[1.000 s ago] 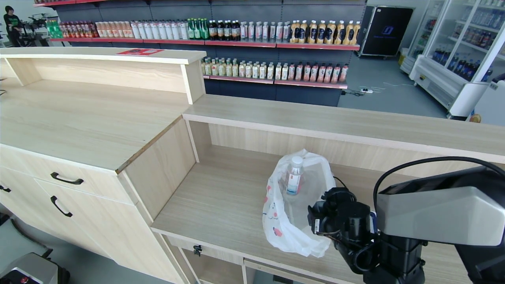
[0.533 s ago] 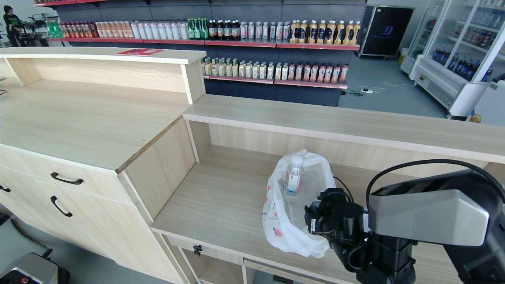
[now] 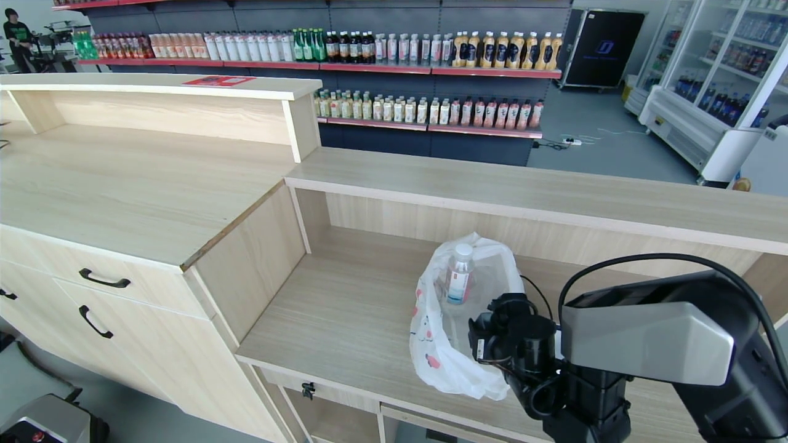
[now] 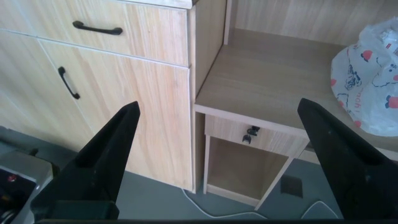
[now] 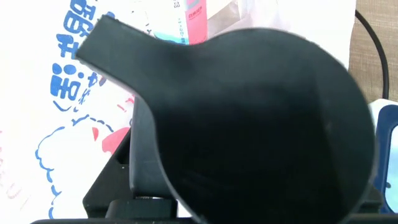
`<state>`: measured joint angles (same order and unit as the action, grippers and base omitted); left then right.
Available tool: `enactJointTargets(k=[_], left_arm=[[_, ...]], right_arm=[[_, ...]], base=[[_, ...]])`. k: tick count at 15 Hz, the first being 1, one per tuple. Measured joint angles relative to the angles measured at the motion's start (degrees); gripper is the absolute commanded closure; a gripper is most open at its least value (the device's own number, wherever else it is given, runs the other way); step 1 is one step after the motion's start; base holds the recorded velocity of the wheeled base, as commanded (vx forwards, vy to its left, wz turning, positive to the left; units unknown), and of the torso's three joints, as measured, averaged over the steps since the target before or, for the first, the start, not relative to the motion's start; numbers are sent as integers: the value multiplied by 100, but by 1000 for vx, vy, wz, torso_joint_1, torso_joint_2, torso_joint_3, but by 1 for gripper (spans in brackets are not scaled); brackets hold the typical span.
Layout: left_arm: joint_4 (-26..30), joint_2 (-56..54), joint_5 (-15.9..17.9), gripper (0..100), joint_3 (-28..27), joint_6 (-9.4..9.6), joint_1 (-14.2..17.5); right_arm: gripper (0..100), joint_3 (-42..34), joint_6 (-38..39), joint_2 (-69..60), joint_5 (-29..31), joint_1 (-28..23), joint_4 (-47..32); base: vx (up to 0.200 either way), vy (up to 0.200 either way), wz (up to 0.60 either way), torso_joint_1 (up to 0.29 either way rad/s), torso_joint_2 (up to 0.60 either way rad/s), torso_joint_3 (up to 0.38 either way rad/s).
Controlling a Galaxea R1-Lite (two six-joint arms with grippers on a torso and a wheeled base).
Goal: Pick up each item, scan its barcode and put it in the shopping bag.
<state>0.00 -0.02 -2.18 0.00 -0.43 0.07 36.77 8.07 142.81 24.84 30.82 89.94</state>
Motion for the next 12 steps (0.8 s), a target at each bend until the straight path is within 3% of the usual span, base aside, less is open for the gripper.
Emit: enactJointTargets(k=[12], left_arm=[[0, 0, 0, 0, 0, 0, 0]], right_arm=[[100, -24, -6, 261, 4, 27, 0]], base=[[0, 0, 0, 0, 0, 0]])
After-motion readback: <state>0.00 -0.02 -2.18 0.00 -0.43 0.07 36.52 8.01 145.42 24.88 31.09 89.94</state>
